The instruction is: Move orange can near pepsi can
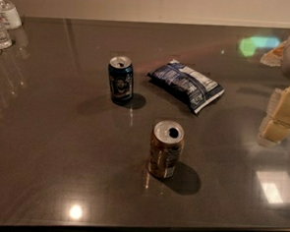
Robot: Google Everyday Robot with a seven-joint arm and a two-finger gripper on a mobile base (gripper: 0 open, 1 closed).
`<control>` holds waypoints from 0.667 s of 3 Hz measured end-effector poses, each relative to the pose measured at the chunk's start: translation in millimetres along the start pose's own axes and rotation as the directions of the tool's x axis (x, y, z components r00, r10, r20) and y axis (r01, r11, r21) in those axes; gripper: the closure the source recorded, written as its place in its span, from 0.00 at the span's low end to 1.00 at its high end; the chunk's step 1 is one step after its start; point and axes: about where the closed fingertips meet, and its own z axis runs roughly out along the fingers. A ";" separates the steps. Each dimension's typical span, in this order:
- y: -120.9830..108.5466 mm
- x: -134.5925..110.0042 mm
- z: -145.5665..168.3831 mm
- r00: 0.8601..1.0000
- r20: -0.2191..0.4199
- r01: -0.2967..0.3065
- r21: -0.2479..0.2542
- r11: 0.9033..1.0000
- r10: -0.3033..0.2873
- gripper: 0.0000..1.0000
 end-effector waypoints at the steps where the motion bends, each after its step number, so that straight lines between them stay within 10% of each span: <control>1: 0.0 0.0 0.0 1.000 0.000 0.000 0.000 1.000 0.000 0.00; 2: 5.4 -6.9 2.7 0.998 0.051 0.023 -0.017 1.000 -0.022 0.00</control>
Offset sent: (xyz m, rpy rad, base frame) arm -0.0129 0.0314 -0.0138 0.1799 0.0252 0.1505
